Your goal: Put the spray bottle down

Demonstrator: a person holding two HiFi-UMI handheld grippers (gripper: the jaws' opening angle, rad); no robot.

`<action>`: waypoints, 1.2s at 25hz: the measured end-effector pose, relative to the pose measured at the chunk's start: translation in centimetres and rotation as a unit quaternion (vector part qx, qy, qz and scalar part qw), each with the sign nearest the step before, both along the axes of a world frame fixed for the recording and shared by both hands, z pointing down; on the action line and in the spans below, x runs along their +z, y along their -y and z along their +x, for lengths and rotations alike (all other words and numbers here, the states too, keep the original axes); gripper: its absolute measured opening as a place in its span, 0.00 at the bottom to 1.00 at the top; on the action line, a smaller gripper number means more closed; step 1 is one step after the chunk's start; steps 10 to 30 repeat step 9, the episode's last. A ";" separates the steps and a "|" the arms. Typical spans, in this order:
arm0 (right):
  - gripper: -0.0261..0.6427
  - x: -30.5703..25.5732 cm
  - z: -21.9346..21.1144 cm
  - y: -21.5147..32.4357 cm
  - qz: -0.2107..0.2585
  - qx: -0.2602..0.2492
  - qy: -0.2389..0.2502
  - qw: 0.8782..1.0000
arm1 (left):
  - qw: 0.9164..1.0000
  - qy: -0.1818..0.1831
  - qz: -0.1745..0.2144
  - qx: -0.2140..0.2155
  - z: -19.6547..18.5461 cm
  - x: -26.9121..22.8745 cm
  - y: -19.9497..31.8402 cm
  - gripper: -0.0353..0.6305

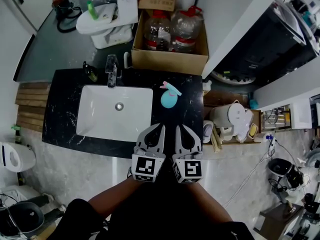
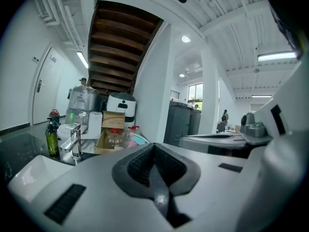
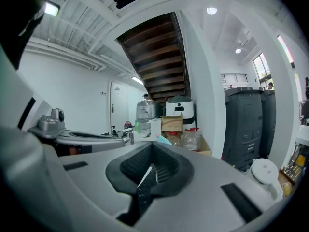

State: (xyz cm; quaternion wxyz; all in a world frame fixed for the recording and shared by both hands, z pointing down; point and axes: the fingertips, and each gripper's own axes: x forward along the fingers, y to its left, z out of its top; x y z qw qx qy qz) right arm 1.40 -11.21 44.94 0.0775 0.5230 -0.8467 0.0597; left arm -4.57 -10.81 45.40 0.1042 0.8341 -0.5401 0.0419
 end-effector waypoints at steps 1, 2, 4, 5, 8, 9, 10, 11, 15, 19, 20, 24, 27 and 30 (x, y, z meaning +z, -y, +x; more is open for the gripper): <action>0.06 0.0 0.1 0.2 -0.001 -0.002 0.000 1.000 | 1.000 0.000 0.000 0.001 0.2 0.0 0.2 0.07; 0.06 0.1 0.1 0.3 -0.003 -0.004 0.001 1.000 | 1.000 0.000 -0.001 0.002 0.3 0.0 0.5 0.07; 0.06 0.1 0.1 0.6 -0.005 -0.008 0.002 1.000 | 1.000 0.002 -0.001 0.003 0.6 0.1 0.9 0.07; 0.06 0.0 0.2 0.7 -0.005 -0.010 0.002 1.000 | 1.000 0.006 0.001 0.004 0.8 0.1 1.1 0.07; 0.06 -0.4 0.4 1.3 0.000 -0.012 0.002 1.000 | 1.000 0.017 0.010 0.008 1.3 -0.1 1.8 0.07; 0.06 -0.5 0.5 1.6 0.001 -0.012 0.003 1.000 | 1.000 0.019 0.012 0.009 1.5 -0.1 2.0 0.07; 0.06 -0.5 0.5 1.6 0.001 -0.012 0.003 1.000 | 1.000 0.019 0.012 0.009 1.5 -0.1 2.0 0.07; 0.06 -0.5 0.5 1.6 0.001 -0.012 0.003 1.000 | 1.000 0.019 0.012 0.009 1.5 -0.1 2.0 0.07; 0.06 -0.5 0.5 1.6 0.001 -0.012 0.003 1.000 | 1.000 0.019 0.012 0.009 1.5 -0.1 2.0 0.07; 0.06 -0.5 0.5 1.6 0.001 -0.012 0.003 1.000 | 1.000 0.019 0.012 0.009 1.5 -0.1 2.0 0.07; 0.06 -0.5 0.5 1.6 0.001 -0.012 0.003 1.000 | 1.000 0.019 0.012 0.009 1.5 -0.1 2.0 0.07; 0.06 -0.5 0.5 1.6 0.001 -0.012 0.003 1.000 | 1.000 0.019 0.012 0.009 1.5 -0.1 2.0 0.07; 0.06 -0.5 0.5 1.6 0.001 -0.012 0.003 1.000 | 1.000 0.019 0.012 0.009 1.5 -0.1 2.0 0.07; 0.06 -0.5 0.5 1.6 0.001 -0.012 0.003 1.000 | 1.000 0.019 0.012 0.009 1.5 -0.1 2.0 0.07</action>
